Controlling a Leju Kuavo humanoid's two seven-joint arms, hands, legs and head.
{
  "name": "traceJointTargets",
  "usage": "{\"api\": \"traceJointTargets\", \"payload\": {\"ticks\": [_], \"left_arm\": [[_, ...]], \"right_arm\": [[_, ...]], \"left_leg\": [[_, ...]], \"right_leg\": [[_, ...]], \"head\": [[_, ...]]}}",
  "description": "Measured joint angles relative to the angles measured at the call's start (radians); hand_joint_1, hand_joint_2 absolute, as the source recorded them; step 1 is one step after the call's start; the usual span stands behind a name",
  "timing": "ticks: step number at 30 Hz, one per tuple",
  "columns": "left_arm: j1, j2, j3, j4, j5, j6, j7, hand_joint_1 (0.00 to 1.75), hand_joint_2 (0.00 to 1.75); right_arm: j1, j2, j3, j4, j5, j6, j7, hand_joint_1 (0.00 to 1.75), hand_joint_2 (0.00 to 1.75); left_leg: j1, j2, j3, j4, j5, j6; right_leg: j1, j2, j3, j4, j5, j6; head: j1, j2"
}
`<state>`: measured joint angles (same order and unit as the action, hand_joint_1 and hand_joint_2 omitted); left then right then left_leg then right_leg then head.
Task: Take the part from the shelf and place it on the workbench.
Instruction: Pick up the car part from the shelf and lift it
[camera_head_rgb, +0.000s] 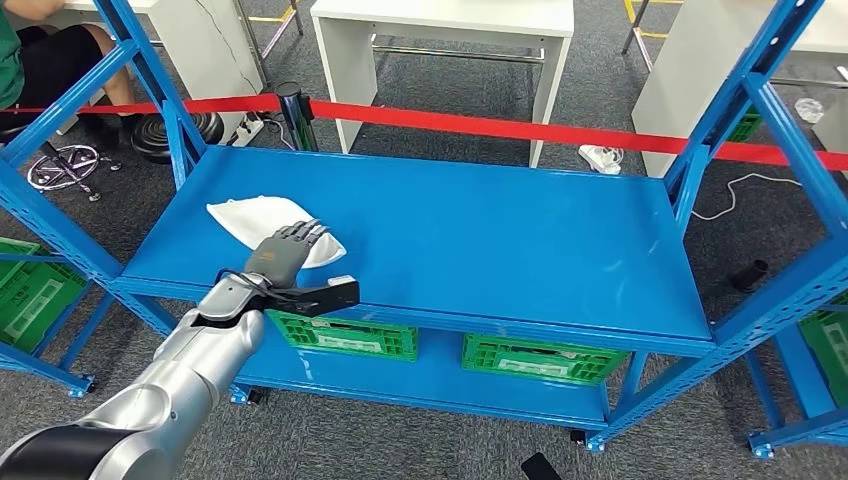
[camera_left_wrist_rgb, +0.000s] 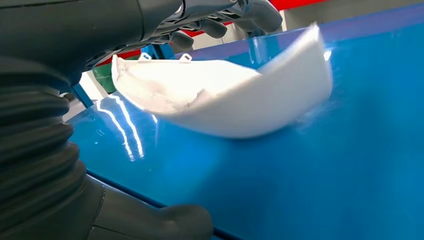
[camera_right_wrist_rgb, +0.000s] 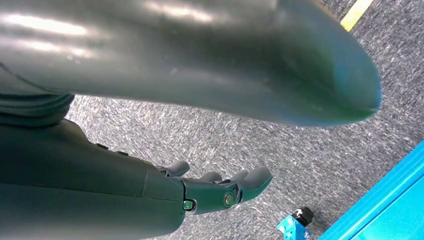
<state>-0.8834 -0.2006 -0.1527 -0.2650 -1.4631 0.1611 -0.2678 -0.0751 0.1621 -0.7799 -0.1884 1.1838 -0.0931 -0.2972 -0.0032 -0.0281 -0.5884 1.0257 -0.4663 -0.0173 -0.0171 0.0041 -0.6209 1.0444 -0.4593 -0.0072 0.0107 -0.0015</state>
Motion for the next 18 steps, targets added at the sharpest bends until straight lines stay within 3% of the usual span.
{"api": "traceJointTargets", "payload": {"ticks": [9, 10, 13, 14, 15, 16, 18], "left_arm": [[0.0, -0.02, 0.0, -0.003, 0.013, 0.026, 0.002, 0.01, 1.75], [0.0, -0.021, 0.0, -0.003, 0.015, 0.026, 0.002, 0.45, 1.75], [0.0, -0.021, 0.0, -0.003, 0.018, 0.026, 0.006, 0.92, 1.75], [0.0, -0.022, 0.0, -0.003, 0.019, 0.025, 0.006, 0.61, 1.75], [-0.001, -0.022, -0.001, -0.003, 0.019, 0.024, 0.006, 0.54, 1.75], [-0.001, -0.022, -0.001, -0.003, 0.019, 0.021, 0.006, 0.73, 1.75], [-0.002, -0.023, -0.003, -0.003, 0.018, 0.017, 0.006, 0.85, 1.75]], "right_arm": [[0.0, 0.0, 0.0, 0.0, -0.002, 0.0, -0.001, 0.0, 0.0], [0.0, 0.0, 0.0, 0.0, -0.002, 0.0, -0.001, 0.0, 0.0], [0.001, 0.0, 0.0, 0.0, -0.002, -0.001, 0.0, 0.0, 0.0], [0.001, 0.0, 0.0, 0.0, -0.002, -0.002, 0.0, 0.0, 0.0], [0.001, 0.0, 0.0, 0.0, -0.002, -0.002, -0.001, 0.0, 0.0], [0.001, 0.0, 0.0, 0.0, -0.002, -0.003, -0.001, 0.0, 0.0], [0.001, 0.0, 0.0, 0.0, -0.003, -0.003, -0.001, 0.0, 0.0]], "left_leg": [[0.0, 0.0, 0.0, 0.0, 0.0, 0.0], [0.0, 0.0, 0.0, 0.0, 0.0, 0.0], [0.0, 0.0, 0.0, 0.0, 0.0, 0.0], [0.0, 0.0, 0.0, 0.0, 0.0, 0.0], [0.0, 0.0, 0.0, 0.0, 0.0, 0.0], [0.0, 0.0, 0.0, 0.0, 0.0, 0.0], [0.0, 0.0, 0.0, 0.0, 0.0, 0.001]], "right_leg": [[0.0, 0.0, 0.0, 0.0, 0.0, 0.0], [0.0, 0.0, 0.0, 0.0, 0.0, 0.0], [0.0, 0.0, 0.0, 0.0, 0.0, 0.0], [0.0, 0.0, 0.0, 0.0, 0.0, 0.0], [0.0, 0.0, 0.0, 0.0, 0.0, 0.0], [0.0, 0.0, 0.0, 0.0, 0.0, 0.0], [0.0, 0.0, 0.0, 0.0, 0.0, 0.0]], "head": [[0.0, 0.0], [0.0, 0.0], [0.0, 0.0], [0.0, 0.0], [0.0, 0.0], [0.0, 0.0], [0.0, 0.0]]}}
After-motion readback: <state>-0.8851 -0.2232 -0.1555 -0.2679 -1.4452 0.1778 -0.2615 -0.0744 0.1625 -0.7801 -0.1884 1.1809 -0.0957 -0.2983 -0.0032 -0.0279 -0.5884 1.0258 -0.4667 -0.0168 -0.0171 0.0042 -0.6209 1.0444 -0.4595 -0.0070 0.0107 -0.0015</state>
